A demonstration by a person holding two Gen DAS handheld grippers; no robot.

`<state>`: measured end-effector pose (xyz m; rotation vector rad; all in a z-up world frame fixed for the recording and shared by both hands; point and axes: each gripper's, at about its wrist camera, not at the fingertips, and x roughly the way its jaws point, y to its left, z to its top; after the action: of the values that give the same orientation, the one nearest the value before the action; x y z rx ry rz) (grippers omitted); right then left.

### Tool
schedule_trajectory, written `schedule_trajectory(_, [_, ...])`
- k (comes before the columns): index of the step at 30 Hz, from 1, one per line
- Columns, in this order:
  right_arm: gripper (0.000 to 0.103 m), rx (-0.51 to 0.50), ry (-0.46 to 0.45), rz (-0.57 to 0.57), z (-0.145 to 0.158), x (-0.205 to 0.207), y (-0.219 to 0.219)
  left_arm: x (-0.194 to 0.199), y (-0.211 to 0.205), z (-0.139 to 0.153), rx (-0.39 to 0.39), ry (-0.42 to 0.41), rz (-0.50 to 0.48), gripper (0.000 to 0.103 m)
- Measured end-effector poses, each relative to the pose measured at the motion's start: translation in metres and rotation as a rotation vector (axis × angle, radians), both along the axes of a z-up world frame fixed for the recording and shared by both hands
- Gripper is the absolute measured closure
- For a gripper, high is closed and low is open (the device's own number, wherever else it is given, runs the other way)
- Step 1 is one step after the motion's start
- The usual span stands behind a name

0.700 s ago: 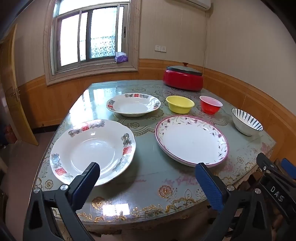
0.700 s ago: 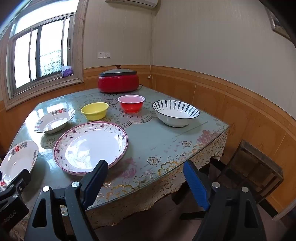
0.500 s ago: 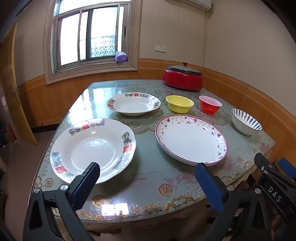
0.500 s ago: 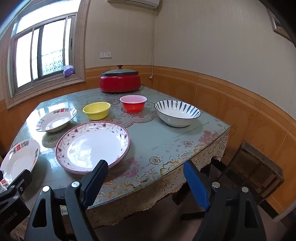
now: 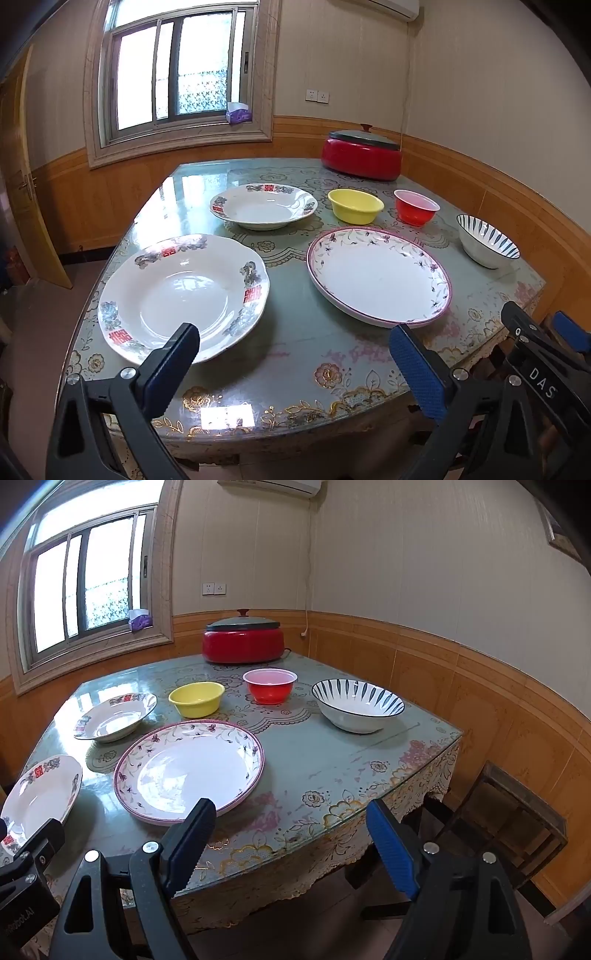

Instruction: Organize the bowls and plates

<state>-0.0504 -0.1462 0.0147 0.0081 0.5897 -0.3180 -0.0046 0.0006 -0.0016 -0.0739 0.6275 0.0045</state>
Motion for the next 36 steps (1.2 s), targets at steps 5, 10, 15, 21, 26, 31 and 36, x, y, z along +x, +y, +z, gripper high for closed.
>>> schedule_trajectory(5, [0.018,-0.003,0.009,0.003,-0.001,0.003,0.001,0.0,0.0,0.0,-0.005,-0.003,-0.01,0.0])
schedule_trajectory(10, [0.018,-0.006,0.012,0.009,-0.003,0.006,0.003,0.001,0.0,-0.001,-0.009,-0.001,-0.016,0.0])
schedule_trajectory(15, [0.018,-0.007,0.017,0.015,-0.004,0.008,0.004,0.002,0.0,-0.001,-0.011,0.0,-0.017,0.0])
schedule_trajectory(21, [0.019,-0.006,0.021,0.023,-0.004,0.011,0.005,0.004,0.0,-0.002,-0.015,0.004,-0.017,0.0])
schedule_trajectory(26, [0.018,-0.006,0.024,0.025,-0.005,0.012,0.004,0.005,-0.001,-0.003,-0.017,0.006,-0.02,0.0])
schedule_trajectory(31, [0.018,-0.004,0.029,0.031,-0.007,0.014,0.004,0.006,-0.002,-0.004,-0.016,0.008,-0.022,0.0])
schedule_trajectory(36, [0.018,0.0,0.033,0.032,-0.009,0.017,0.003,0.009,-0.003,-0.005,-0.017,0.013,-0.023,0.0])
